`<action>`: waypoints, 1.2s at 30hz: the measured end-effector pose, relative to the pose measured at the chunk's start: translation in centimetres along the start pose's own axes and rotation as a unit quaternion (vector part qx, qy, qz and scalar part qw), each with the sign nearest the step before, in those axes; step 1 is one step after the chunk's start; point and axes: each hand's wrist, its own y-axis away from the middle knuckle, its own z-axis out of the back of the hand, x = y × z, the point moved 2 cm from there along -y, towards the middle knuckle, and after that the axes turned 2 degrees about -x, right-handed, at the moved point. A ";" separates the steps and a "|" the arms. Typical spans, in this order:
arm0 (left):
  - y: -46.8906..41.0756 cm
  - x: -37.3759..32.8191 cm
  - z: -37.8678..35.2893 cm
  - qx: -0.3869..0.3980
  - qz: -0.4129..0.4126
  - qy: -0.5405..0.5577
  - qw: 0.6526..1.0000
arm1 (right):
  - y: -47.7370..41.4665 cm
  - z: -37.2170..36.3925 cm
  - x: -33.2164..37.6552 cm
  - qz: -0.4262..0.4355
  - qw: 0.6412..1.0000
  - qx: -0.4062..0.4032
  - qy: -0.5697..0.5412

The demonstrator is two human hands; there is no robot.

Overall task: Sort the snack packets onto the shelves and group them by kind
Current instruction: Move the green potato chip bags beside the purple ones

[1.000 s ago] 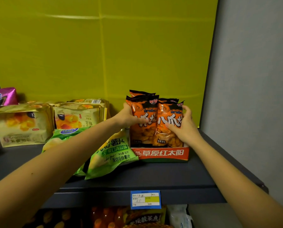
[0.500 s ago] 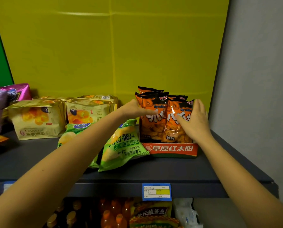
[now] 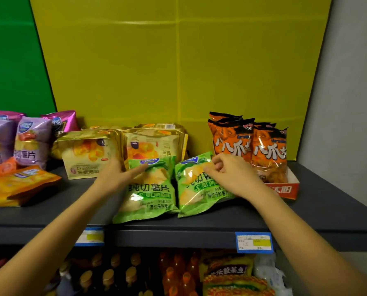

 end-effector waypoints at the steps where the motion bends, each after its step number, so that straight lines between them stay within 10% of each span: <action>1: 0.1 0.9 0.0 0.039 0.005 0.047 0.998 | 0.0 -0.5 0.5 -0.006 0.999 0.006 0.036; 13: 1.3 3.2 -2.0 0.180 0.140 0.287 0.930 | 0.6 -3.9 4.4 -0.102 0.976 0.078 0.178; 28: 2.3 2.7 1.2 0.086 0.164 0.411 0.893 | 0.4 -4.6 5.3 -0.135 0.986 0.088 0.053; 36: 2.9 1.8 7.1 -0.074 0.083 0.431 0.895 | 0.7 -2.8 5.5 -0.084 0.990 -0.100 -0.044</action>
